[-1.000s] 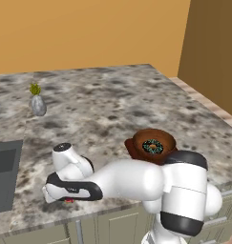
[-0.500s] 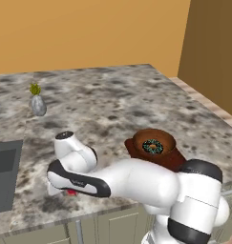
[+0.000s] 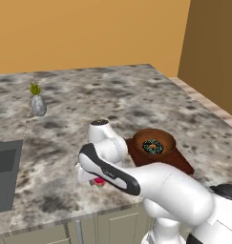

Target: Place the bowl with donut and the cupcake onto the tray.

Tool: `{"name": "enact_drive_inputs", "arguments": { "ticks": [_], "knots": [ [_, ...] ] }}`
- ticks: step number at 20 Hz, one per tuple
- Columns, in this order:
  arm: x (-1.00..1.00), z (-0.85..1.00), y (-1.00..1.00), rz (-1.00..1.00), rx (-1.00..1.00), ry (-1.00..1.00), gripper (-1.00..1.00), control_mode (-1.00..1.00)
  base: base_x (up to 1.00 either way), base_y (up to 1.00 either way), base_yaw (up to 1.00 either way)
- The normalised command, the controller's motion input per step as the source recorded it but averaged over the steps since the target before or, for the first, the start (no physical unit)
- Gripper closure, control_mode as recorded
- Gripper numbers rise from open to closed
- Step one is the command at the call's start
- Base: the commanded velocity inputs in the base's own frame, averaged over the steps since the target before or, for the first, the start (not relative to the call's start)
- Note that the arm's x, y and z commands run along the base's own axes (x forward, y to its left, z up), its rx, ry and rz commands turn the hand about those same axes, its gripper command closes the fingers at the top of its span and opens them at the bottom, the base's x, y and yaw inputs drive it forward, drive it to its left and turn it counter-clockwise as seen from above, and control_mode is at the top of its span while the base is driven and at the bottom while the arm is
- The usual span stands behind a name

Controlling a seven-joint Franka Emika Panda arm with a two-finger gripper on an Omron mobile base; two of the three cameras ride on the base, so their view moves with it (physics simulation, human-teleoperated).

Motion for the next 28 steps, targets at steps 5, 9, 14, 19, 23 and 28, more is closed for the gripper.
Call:
{"name": "enact_drive_inputs", "arguments": {
  "ticks": [5, 9, 14, 19, 23, 28],
  "knots": [
    [0.0, 0.0, -0.91, -0.01, 0.0, 0.0, 1.0, -1.0, 0.0, 0.0, 0.0],
    [0.07, 0.0, -0.89, 0.0, 0.0, 0.0, 1.0, -1.0, 0.0, 0.0, 0.0],
    [0.13, 0.0, -0.95, 0.0, 0.0, 0.0, 1.0, -1.0, 0.0, 0.0, 0.0],
    [0.16, 0.03, -0.93, 0.0, 0.0, 0.01, 1.0, -1.0, 0.0, 0.0, 0.0],
    [0.33, 0.0, -0.87, -0.02, 0.0, 0.02, 1.0, -1.0, 0.0, 0.0, 0.0],
    [0.38, 0.0, -0.79, -0.04, 0.0, 0.02, 1.0, -1.0, 0.0, 0.0, 0.0]
  ]
}}
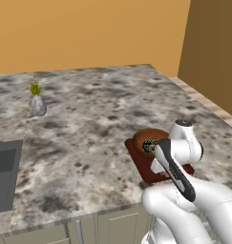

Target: Place the bowl with donut and the cupcake onto the tray.

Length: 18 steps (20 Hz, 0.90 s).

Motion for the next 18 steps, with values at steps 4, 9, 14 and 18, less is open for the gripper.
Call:
{"name": "enact_drive_inputs", "arguments": {
  "ticks": [4, 9, 14, 18],
  "knots": [
    [0.41, 0.0, -0.31, 0.0, 0.0, 0.08, 1.0, -1.0, 0.0, 0.0, 0.0],
    [0.34, 0.0, -0.22, 0.0, 0.0, 0.04, 1.0, -1.0, 0.0, 0.0, 0.0],
    [0.43, 0.0, -0.21, 0.0, 0.0, 0.02, 1.0, -1.0, 0.0, 0.0, 0.0],
    [0.06, -0.06, -0.26, 0.0, 0.0, 0.0, 1.0, -1.0, 0.0, 0.0, 0.0]
  ]
}}
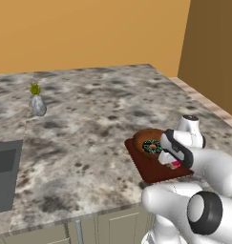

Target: Place the bowl with donut and the cupcake onto the tray.

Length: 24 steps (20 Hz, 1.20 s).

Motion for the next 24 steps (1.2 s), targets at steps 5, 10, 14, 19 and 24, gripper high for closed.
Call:
{"name": "enact_drive_inputs", "arguments": {
  "ticks": [5, 10, 14, 19, 24],
  "knots": [
    [0.0, -0.16, -0.26, 0.0, 0.0, 0.0, 1.0, -1.0, 0.0, 0.0, 0.0],
    [0.0, -0.28, -0.23, 0.0, 0.0, 0.0, 1.0, -1.0, 0.0, 0.0, 0.0],
    [0.0, -0.18, -0.14, 0.0, 0.0, 0.0, 1.0, -1.0, 0.0, 0.0, 0.0],
    [0.0, -0.11, -0.04, 0.0, 0.0, 0.0, 1.0, -1.0, 0.0, 0.0, 0.0],
    [0.0, -0.05, 0.0, 0.0, 0.0, 0.0, 1.0, -1.0, 0.0, 0.0, 0.0]
  ]
}}
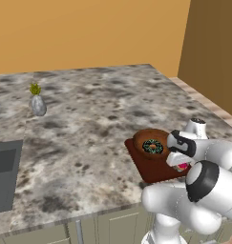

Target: Place the bowl with donut and the cupcake onto the tray.

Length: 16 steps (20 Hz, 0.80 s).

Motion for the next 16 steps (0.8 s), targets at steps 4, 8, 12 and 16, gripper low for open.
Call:
{"name": "enact_drive_inputs", "arguments": {
  "ticks": [4, 8, 12, 16],
  "knots": [
    [0.0, -0.03, 0.0, 0.0, 0.0, 0.0, -1.0, -1.0, 0.0, 0.0, 0.0],
    [0.0, 0.0, 0.0, 0.0, 0.0, 0.0, -1.0, -1.0, 0.0, 0.0, 0.0],
    [-0.22, 0.11, 0.0, 0.0, 0.0, 0.0, -1.0, -1.0, 0.0, 0.0, 0.0],
    [-0.16, 0.31, 0.0, 0.0, 0.0, -0.01, -1.0, -1.0, 0.0, 0.0, 0.0]
  ]
}}
